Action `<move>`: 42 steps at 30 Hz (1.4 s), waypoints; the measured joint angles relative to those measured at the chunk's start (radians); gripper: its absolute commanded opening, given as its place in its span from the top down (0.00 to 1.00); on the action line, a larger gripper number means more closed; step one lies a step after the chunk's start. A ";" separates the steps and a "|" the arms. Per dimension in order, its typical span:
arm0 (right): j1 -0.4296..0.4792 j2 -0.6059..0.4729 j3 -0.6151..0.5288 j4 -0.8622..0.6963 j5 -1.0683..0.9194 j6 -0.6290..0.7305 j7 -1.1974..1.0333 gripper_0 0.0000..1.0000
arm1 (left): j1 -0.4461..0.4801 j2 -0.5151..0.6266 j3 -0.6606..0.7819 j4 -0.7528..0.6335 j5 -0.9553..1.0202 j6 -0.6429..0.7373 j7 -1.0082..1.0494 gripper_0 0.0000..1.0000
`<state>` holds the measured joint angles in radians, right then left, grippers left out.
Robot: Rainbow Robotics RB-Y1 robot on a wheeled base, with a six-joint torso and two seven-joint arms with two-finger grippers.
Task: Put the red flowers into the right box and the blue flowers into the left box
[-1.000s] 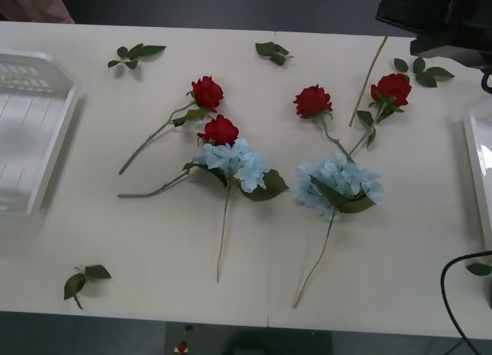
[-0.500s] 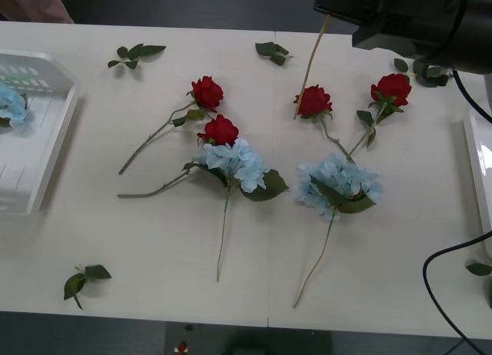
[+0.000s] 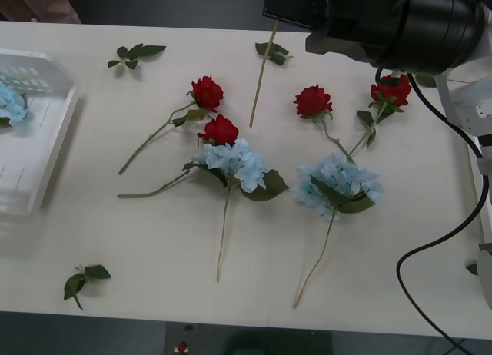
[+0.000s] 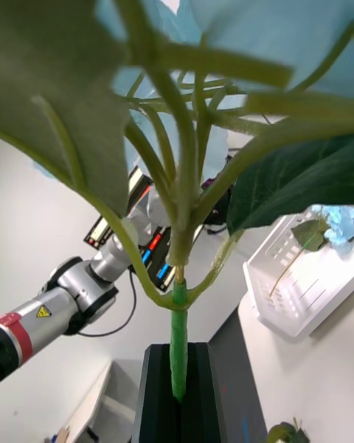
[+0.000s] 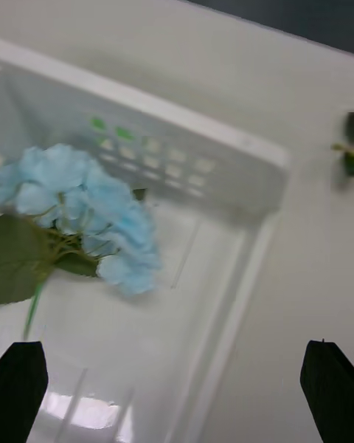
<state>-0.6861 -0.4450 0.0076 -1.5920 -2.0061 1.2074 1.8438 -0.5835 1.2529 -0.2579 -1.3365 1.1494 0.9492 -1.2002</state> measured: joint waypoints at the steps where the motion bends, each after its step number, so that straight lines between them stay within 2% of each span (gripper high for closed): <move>1: 0.000 0.000 0.001 0.000 0.000 0.002 0.000 1.00 | 0.017 0.000 0.029 -0.029 0.024 0.000 0.000 0.00; 5: 0.000 0.000 -0.002 0.000 0.000 0.002 0.000 1.00 | 0.142 -0.031 0.198 -0.190 0.096 0.000 0.000 0.00; 9: 0.000 0.001 -0.006 0.000 0.000 0.001 0.000 1.00 | 0.292 -0.117 0.386 -0.362 0.148 0.000 0.000 0.00; 13: 0.000 0.001 -0.007 0.000 0.000 0.002 0.000 1.00 | 0.367 -0.201 0.456 -0.484 0.200 0.000 0.000 0.00; 23: 0.000 0.001 -0.007 0.000 0.000 0.001 0.000 1.00 | 0.349 -0.363 0.430 -0.659 0.330 0.000 0.000 0.00; 35: 0.000 0.001 -0.007 0.000 0.000 0.001 0.000 1.00 | 0.124 -0.530 0.298 -0.682 0.362 -0.012 0.000 0.00; 42: 0.000 0.001 -0.007 0.000 0.000 0.001 0.000 1.00 | 0.097 -0.593 0.238 -0.729 0.362 -0.012 0.000 0.00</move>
<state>-0.6861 -0.4444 0.0009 -1.5919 -2.0060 1.2089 1.8437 -0.4863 0.6594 -0.0203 -2.0651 1.5114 0.9371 -1.1999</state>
